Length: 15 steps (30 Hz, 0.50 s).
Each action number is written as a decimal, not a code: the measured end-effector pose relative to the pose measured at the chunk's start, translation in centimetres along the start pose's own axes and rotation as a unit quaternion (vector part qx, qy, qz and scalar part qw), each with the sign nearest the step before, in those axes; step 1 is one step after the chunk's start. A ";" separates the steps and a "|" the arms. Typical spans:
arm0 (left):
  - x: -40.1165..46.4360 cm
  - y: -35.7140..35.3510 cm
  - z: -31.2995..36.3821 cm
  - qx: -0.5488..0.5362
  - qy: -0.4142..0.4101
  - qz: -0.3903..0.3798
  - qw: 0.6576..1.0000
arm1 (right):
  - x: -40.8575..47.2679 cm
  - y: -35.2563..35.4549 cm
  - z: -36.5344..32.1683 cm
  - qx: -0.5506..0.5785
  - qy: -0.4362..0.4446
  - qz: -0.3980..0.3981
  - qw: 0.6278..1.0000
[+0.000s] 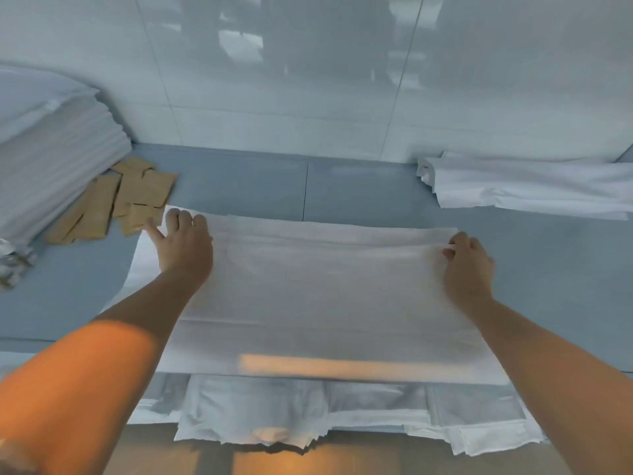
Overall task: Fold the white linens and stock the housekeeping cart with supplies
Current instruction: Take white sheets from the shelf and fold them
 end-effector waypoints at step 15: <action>-11.3 1.9 13.6 -0.147 -0.255 -0.057 0.954 | -11.4 -10.2 -11.6 -0.053 0.207 -0.251 0.944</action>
Point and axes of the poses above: each hand's wrist, its own x-axis towards the middle knuckle, its own y-axis out of the back of the hand, z = x × y, the point moved 3 cm from there along x, towards the middle knuckle, and after that the axes turned 14 degrees about x, right-handed, at the moved point
